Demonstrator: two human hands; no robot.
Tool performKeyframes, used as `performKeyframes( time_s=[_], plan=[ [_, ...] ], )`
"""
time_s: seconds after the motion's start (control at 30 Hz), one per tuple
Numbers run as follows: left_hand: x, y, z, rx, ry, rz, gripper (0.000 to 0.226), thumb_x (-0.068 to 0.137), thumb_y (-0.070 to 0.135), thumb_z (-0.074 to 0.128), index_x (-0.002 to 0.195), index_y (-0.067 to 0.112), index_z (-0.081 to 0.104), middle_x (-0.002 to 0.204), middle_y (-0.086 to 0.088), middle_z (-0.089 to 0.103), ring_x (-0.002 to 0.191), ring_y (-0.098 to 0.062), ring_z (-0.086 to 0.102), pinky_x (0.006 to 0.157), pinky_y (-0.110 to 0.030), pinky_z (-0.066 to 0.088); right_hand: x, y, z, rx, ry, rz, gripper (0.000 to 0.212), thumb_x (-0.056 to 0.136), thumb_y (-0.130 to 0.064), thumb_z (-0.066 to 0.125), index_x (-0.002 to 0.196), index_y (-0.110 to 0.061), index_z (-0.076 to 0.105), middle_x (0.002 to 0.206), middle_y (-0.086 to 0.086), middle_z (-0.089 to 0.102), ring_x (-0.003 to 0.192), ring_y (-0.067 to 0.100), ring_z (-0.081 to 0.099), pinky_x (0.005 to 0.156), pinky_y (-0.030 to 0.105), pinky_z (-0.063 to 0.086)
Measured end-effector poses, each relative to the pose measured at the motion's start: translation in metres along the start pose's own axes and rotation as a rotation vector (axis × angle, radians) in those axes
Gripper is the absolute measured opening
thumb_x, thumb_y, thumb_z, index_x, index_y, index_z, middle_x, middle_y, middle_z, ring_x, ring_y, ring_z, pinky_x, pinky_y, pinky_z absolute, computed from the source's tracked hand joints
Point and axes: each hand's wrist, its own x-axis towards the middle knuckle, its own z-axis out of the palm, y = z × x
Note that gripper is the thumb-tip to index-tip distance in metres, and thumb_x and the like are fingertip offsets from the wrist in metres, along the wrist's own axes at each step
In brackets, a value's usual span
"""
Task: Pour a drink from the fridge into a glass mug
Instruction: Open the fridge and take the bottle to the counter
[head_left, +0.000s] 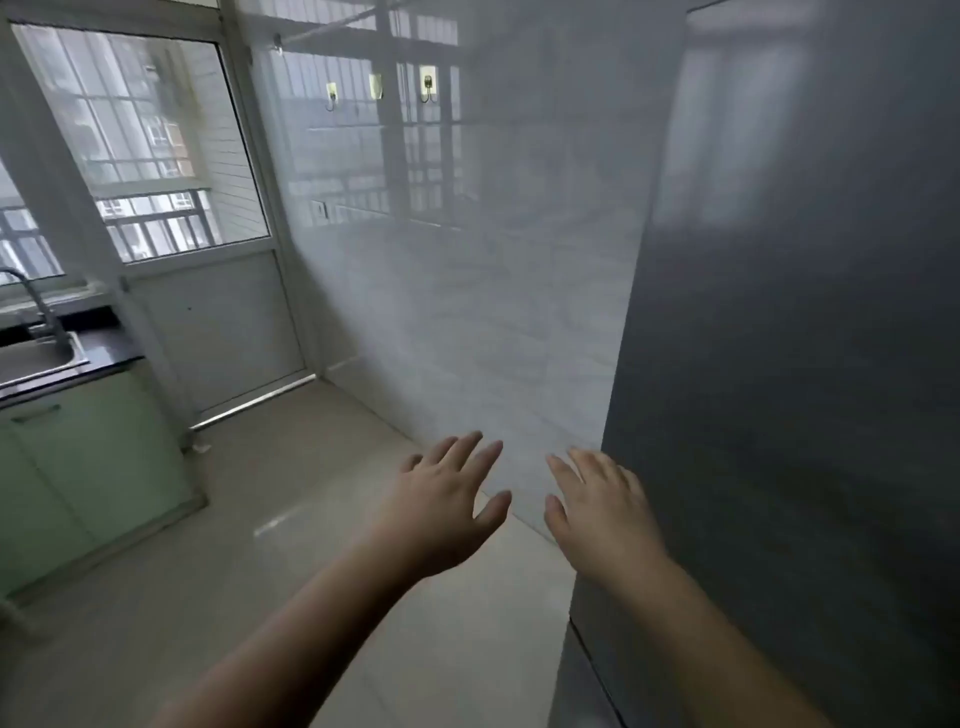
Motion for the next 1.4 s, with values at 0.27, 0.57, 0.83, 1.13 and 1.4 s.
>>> performKeyframes(
  time_s=[0.27, 0.57, 0.83, 1.13, 1.4],
  plan=[
    [0.083, -0.047, 0.037, 0.078, -0.021, 0.250, 0.066, 0.098, 0.061, 0.021, 0.156, 0.030, 0.013, 0.164, 0.001, 0.018, 0.151, -0.019, 0.013, 0.119, -0.044, 0.017, 0.063, -0.003, 0.017, -0.065, 0.023, 0.180, 0.053, 0.100, -0.043, 0.028, 0.151, -0.027, 0.026, 0.159, -0.002, 0.023, 0.146, 0.019, 0.017, 0.118, 0.039, 0.014],
    [0.145, -0.112, 0.064, 0.091, -0.029, 0.484, 0.067, 0.097, 0.061, 0.021, 0.156, 0.028, 0.016, 0.162, -0.001, 0.024, 0.149, -0.022, 0.017, 0.118, -0.045, 0.017, 0.105, -0.039, 0.036, -0.128, -0.006, 0.370, 0.054, 0.100, -0.041, 0.029, 0.151, -0.023, 0.027, 0.159, 0.000, 0.024, 0.146, 0.020, 0.018, 0.118, 0.037, 0.013],
    [0.202, -0.101, 0.082, 0.080, -0.023, 0.677, 0.070, 0.095, 0.061, 0.016, 0.156, 0.027, 0.016, 0.162, -0.003, 0.024, 0.149, -0.023, 0.018, 0.118, -0.045, 0.015, 0.116, -0.033, 0.054, -0.277, -0.083, 0.452, 0.052, 0.100, -0.038, 0.034, 0.148, -0.017, 0.032, 0.156, 0.008, 0.029, 0.144, 0.025, 0.023, 0.119, 0.041, 0.014],
    [0.276, -0.070, 0.099, 0.083, -0.003, 0.831, 0.066, 0.097, 0.058, 0.014, 0.156, 0.028, 0.020, 0.160, -0.001, 0.029, 0.148, -0.020, 0.022, 0.118, -0.042, 0.018, 0.132, -0.014, 0.102, -0.296, -0.134, 0.512, 0.052, 0.103, -0.038, 0.032, 0.150, -0.016, 0.027, 0.161, 0.011, 0.019, 0.149, 0.030, 0.012, 0.120, 0.044, 0.005],
    [0.319, -0.072, 0.116, 0.032, -0.014, 0.911, 0.059, 0.102, 0.053, 0.019, 0.155, 0.028, 0.023, 0.159, 0.001, 0.032, 0.146, -0.017, 0.025, 0.116, -0.038, 0.022, 0.157, -0.014, 0.123, -0.400, -0.172, 0.641, 0.053, 0.103, -0.035, 0.035, 0.149, -0.011, 0.029, 0.160, 0.016, 0.020, 0.149, 0.034, 0.011, 0.120, 0.048, -0.001]
  ],
)
